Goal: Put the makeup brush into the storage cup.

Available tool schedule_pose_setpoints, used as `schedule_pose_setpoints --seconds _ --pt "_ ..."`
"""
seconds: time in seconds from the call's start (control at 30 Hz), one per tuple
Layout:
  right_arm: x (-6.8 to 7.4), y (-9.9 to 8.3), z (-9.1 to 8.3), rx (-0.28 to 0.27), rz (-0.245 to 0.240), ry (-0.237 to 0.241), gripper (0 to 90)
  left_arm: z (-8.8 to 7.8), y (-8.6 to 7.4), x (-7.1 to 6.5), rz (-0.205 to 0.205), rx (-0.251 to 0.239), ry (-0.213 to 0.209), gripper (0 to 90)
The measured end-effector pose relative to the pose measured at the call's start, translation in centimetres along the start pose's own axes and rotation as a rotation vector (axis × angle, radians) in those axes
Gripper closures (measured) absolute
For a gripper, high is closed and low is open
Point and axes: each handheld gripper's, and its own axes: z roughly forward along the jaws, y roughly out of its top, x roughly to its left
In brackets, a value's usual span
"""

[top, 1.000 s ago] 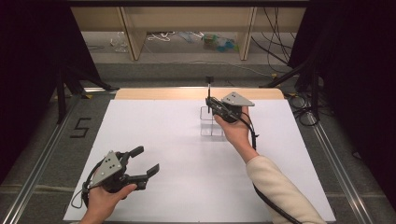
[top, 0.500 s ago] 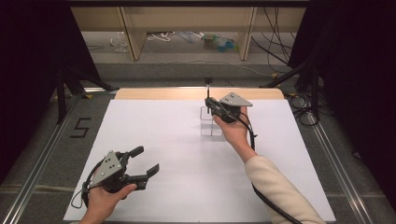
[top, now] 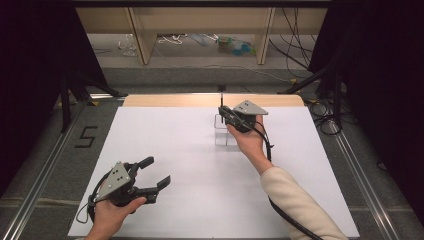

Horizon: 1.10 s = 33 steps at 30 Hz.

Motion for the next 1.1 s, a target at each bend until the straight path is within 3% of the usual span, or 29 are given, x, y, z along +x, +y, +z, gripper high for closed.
schedule_pose_setpoints --seconds 0.23,0.67,0.7,1.1 --pt "-0.11 -0.22 0.17 -0.005 -0.020 -0.008 85.4 0.01 -0.01 0.00 0.001 0.000 -0.001 16.7" --pt "0.00 -0.55 0.25 0.027 -0.001 -0.001 85.4 0.01 -0.01 0.01 0.000 0.000 -0.002 16.8" --pt "-0.08 -0.59 0.40 0.008 -0.017 -0.006 85.4 0.02 -0.01 0.01 0.001 0.001 -0.002 16.8" --pt "-0.03 -0.90 0.50 0.031 -0.012 -0.005 85.4 0.06 -0.03 -0.01 -0.002 0.001 -0.004 16.8"
